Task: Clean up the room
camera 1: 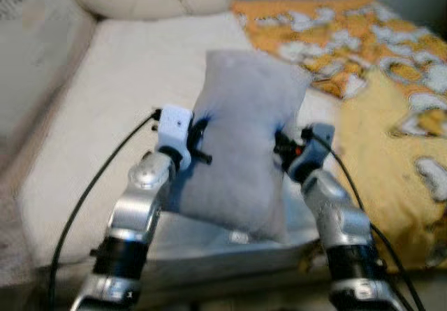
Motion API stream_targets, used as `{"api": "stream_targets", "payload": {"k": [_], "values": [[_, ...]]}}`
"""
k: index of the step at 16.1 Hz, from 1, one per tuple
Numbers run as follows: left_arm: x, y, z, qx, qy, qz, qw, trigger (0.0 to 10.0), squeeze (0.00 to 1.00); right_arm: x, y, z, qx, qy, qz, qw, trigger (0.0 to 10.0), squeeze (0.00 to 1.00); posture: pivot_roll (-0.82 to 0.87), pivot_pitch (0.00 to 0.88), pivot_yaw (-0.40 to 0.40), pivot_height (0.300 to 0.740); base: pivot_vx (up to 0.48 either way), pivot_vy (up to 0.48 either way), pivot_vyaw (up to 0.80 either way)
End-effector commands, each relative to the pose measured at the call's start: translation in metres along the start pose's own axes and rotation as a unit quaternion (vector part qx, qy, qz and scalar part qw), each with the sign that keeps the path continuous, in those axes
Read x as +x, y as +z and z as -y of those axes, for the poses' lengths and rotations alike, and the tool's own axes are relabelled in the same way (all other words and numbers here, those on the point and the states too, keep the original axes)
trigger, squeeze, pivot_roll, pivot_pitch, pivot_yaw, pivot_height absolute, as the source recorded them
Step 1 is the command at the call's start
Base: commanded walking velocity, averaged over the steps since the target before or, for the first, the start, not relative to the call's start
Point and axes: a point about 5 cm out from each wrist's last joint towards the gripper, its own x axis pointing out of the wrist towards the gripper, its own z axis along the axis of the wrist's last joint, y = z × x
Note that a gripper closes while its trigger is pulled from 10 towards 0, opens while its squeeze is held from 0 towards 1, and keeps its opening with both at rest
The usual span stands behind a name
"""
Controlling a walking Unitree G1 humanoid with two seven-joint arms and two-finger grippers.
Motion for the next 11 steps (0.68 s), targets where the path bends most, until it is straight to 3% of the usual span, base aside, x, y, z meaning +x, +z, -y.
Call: {"api": "stream_targets", "payload": {"k": [1,11], "values": [[0.0007,0.009,-0.0047,0.004,0.01,0.018,1.0,10.0,0.0,0.0009,0.0078,-0.0007,-0.005,0.001,0.014,1.0,10.0,0.0,0.08,0.0,0.034,0.74,0.0,0.304,0.0],[0.0012,0.0096,-0.0038,0.011,0.009,0.021,1.0,10.0,0.0,0.0035,0.0038,-0.0015,-0.014,0.001,0.005,1.0,10.0,0.0,0.09,0.0,0.017,0.74,0.0,0.311,-0.06]]}}
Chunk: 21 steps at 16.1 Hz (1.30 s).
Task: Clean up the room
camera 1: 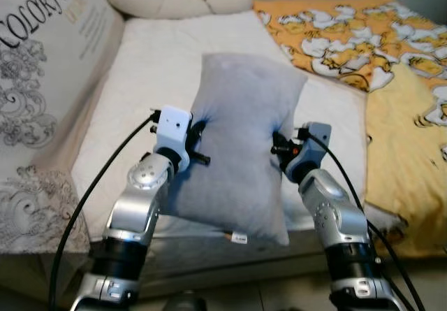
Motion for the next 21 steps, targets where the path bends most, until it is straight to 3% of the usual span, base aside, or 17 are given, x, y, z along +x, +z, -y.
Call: {"api": "stream_targets", "payload": {"k": [1,12,21], "values": [[0.0,0.0108,-0.0081,0.012,0.016,0.022,1.0,10.0,0.0,0.003,0.0045,-0.0055,-0.004,0.009,0.01,1.0,10.0,0.0,0.09,0.0,0.017,0.74,0.0,0.315,0.0],[-0.0003,0.0096,-0.005,0.012,0.014,0.021,1.0,10.0,0.0,0.0035,0.002,-0.0044,-0.007,0.006,0.001,1.0,10.0,0.0,0.09,0.0,0.013,0.74,0.0,0.311,0.0],[0.0032,0.0165,-0.01,0.009,0.024,0.034,0.999,10.0,0.0,0.0094,0.0055,-0.0065,-0.006,0.009,0.001,1.0,10.0,0.0,0.09,0.0,0.021,0.74,0.0,0.0,0.0]]}}
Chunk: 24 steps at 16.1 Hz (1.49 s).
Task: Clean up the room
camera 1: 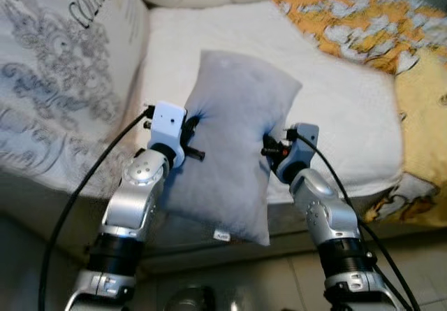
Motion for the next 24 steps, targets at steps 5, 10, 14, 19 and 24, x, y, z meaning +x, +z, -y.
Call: {"api": "stream_targets", "payload": {"k": [5,10,14,19,24], "values": [[0.002,0.012,-0.011,0.005,0.024,0.023,0.999,10.0,0.0,0.006,0.011,-0.001,-0.015,0.011,0.011,1.0,10.0,0.0,0.1,0.0,0.016,0.74,0.234,0.0,0.0],[0.001,0.01,-0.013,0.004,0.031,0.021,0.999,10.0,0.0,0.01,0.011,0.0,-0.024,0.022,0.003,0.999,10.0,0.0,0.11,0.0,0.011,0.74,0.328,0.0,0.08],[0.001,0.01,-0.015,0.004,0.039,0.019,0.999,10.0,0.0,0.013,0.012,0.002,-0.03,0.025,-0.001,0.999,10.0,0.0,0.11,0.0,0.011,0.74,0.344,0.0,0.48],[0.0,0.01,-0.016,0.004,0.044,0.018,0.999,10.0,0.0,0.015,0.009,-0.001,-0.032,0.032,-0.005,0.999,10.0,0.0,0.12,0.0,0.01,0.74,0.349,0.0,0.52],[0.001,0.009,-0.015,0.003,0.04,0.016,0.999,10.0,0.0,0.014,0.009,0.006,-0.024,0.016,0.0,1.0,10.0,0.0,0.11,0.0,0.013,0.74,0.35,0.0,0.0]]}}
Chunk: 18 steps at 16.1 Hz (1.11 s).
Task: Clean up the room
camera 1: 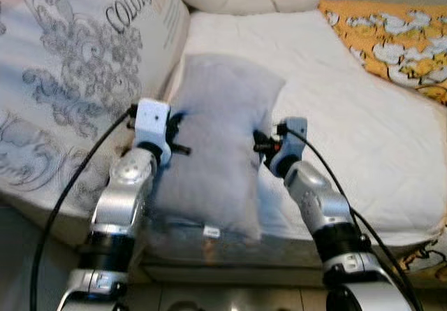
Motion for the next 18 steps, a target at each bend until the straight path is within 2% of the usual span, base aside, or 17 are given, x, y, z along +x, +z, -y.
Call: {"api": "stream_targets", "payload": {"k": [1,11,12,13,18], "values": [[0.0032,0.013,0.0066,0.004,-0.009,0.026,1.0,10.0,0.0,-0.0036,0.0066,0.0134,-0.003,-0.023,0.013,1.0,10.0,0.0,0.11,0.0,0.013,0.74,0.352,0.0,0.0],[0.0021,0.0085,0.001,-0.002,0.001,0.021,1.0,10.0,0.0,-0.0023,0.0053,0.0101,-0.017,-0.004,0.01,1.0,10.0,0.0,0.12,0.0,-0.006,0.74,0.355,0.0,0.0],[0.0011,0.0083,0.0001,-0.003,0.003,0.022,1.0,10.0,0.0,-0.0017,0.0047,0.0078,-0.019,0.001,0.011,1.0,10.0,0.0,0.12,0.0,-0.009,0.74,0.364,0.0,0.8],[0.0006,0.0083,-0.0009,-0.003,0.004,0.022,1.0,10.0,0.0,-0.0013,0.0043,0.0064,-0.019,0.002,0.011,1.0,10.0,0.0,0.12,0.0,-0.008,0.74,0.36,0.0,0.8],[0.001,0.0081,0.0009,0.007,-0.006,0.02,1.0,10.0,0.0,-0.0026,0.0009,0.0067,-0.003,-0.006,0.014,1.0,10.0,0.0,0.11,0.0,0.017,0.74,0.357,0.0,0.0]]}}
